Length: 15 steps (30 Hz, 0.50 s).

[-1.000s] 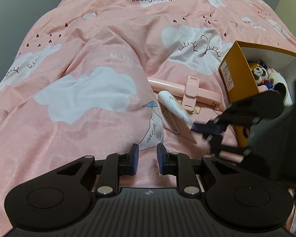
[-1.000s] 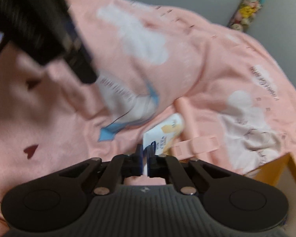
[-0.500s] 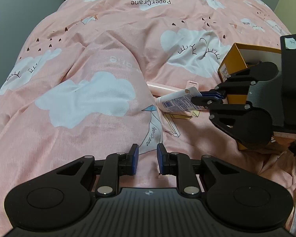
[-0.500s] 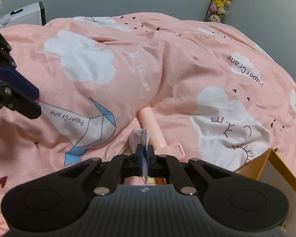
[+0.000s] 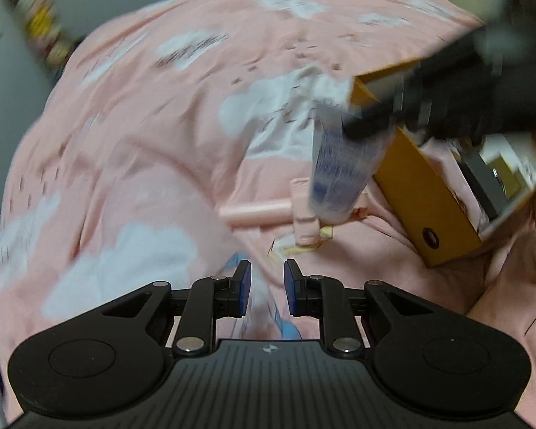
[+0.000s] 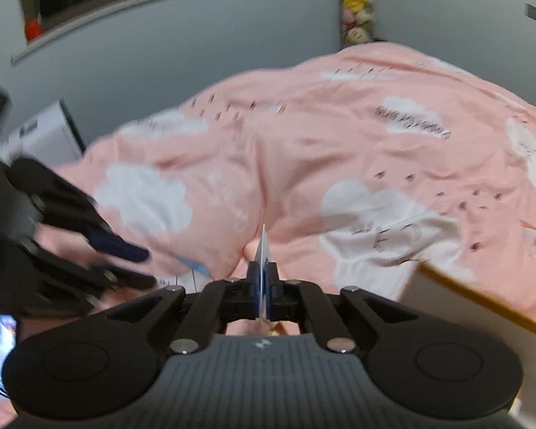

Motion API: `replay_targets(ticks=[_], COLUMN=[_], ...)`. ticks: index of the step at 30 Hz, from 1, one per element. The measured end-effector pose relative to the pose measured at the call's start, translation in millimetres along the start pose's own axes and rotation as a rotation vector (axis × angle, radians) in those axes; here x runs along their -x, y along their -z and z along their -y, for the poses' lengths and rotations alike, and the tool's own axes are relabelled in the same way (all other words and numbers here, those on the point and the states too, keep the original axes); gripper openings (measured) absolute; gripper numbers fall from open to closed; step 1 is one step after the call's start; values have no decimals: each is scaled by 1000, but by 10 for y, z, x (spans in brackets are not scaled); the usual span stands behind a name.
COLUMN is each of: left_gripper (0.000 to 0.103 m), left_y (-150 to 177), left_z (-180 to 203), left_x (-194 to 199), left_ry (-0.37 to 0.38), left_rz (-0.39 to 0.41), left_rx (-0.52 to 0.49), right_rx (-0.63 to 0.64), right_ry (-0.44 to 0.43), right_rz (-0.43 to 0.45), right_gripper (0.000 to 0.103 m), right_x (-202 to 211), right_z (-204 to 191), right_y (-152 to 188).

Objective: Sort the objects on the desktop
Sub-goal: 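Grasp the pink selfie stick with the left gripper while the right lifts the Vaseline tube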

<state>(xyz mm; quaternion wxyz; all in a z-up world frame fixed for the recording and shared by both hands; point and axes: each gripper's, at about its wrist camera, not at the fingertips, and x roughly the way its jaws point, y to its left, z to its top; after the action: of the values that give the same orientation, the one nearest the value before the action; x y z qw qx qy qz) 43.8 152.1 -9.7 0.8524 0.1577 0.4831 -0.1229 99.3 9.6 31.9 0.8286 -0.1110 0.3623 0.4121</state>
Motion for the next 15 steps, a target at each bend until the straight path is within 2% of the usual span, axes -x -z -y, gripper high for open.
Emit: replay_targets(ticks=[5, 9, 13, 15], left_gripper=[23, 23, 35, 37], left_y=[-115, -86, 24, 71], left_z=[323, 600, 830, 888], left_x=[-145, -376, -691, -833], left_ry=[-29, -42, -103, -112], left_rz=[41, 38, 59, 68], left_rx=[-287, -513, -719, -817], right_rx=[-94, -143, -191, -231], right_ry=[30, 118, 220, 256], right_rz=[83, 141, 161, 154], right_gripper=[2, 2, 2, 2], right_x=[609, 1093, 1429, 1557], right_z=[299, 526, 716, 821], right_y=[-81, -19, 165, 289])
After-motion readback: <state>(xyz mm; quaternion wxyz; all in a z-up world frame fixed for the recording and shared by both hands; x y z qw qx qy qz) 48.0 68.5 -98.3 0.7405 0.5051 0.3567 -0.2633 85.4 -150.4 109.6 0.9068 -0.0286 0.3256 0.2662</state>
